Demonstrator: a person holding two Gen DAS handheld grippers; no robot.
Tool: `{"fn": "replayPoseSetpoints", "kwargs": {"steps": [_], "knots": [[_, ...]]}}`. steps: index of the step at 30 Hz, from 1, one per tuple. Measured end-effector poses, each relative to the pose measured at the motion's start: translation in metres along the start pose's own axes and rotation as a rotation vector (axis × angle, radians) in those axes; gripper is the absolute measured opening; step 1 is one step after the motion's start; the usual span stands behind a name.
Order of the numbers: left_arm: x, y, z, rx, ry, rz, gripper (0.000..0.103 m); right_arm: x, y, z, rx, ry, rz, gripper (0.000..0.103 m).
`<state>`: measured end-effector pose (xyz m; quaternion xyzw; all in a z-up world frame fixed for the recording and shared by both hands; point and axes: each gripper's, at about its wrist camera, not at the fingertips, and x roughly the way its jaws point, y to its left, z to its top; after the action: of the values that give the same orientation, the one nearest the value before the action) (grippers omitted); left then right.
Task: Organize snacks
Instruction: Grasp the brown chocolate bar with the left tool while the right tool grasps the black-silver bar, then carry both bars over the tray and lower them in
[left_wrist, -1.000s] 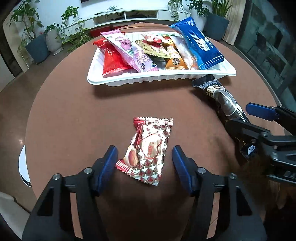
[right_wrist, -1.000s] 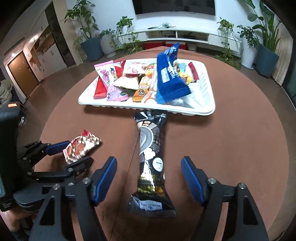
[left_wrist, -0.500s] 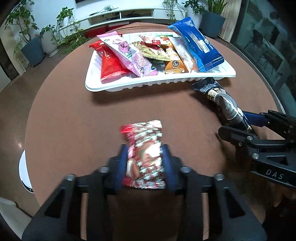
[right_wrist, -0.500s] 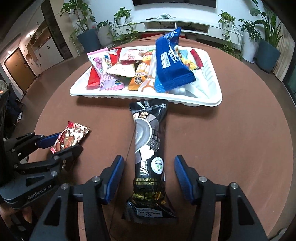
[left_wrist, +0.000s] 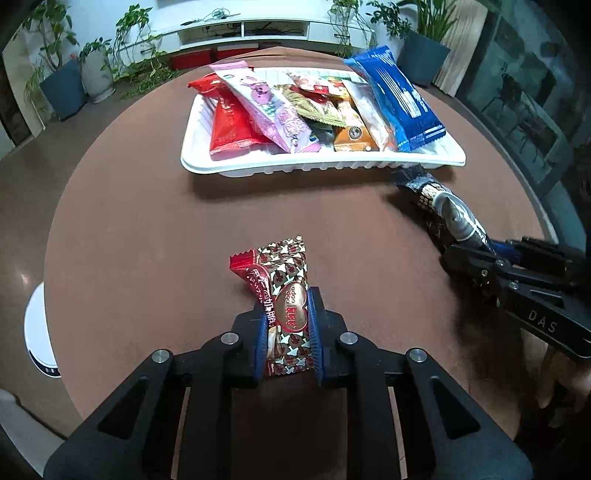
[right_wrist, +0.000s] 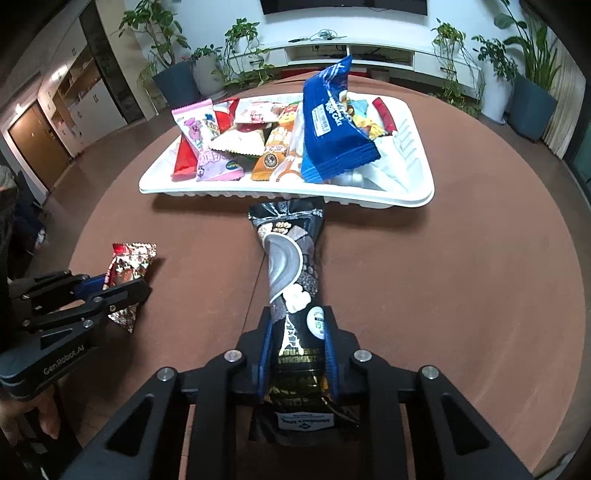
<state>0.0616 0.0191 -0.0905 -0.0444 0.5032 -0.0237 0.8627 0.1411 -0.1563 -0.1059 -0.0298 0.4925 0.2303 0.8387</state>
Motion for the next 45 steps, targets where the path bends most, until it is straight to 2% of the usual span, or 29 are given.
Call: {"fn": "replayPoseSetpoints", "kwargs": {"steps": [6, 11, 19, 24, 28, 35, 45], "knots": [[-0.017, 0.012, 0.004, -0.045, -0.04, -0.051, 0.017, -0.016, -0.008, 0.003, 0.075, -0.038, 0.086, 0.024], [-0.041, 0.019, 0.022, -0.07, -0.103, -0.097, 0.017, -0.034, -0.011, 0.012, 0.114, -0.079, 0.148, 0.024], [-0.069, 0.023, 0.066, -0.054, -0.185, -0.111, 0.017, -0.063, -0.007, 0.048, 0.122, -0.163, 0.198, 0.024], [-0.072, 0.022, 0.097, -0.045, -0.216, -0.134, 0.017, -0.069, 0.003, 0.084, 0.111, -0.221, 0.193, 0.025], [-0.062, 0.019, 0.133, -0.032, -0.225, -0.14, 0.017, -0.055, 0.012, 0.117, 0.109, -0.243, 0.178, 0.024], [-0.01, 0.007, 0.182, 0.015, -0.184, -0.128, 0.017, 0.0, 0.015, 0.147, 0.163, -0.185, 0.146, 0.024], [0.067, -0.005, 0.195, 0.031, -0.099, -0.089, 0.017, 0.056, -0.002, 0.157, 0.223, -0.109, 0.097, 0.025]]}}
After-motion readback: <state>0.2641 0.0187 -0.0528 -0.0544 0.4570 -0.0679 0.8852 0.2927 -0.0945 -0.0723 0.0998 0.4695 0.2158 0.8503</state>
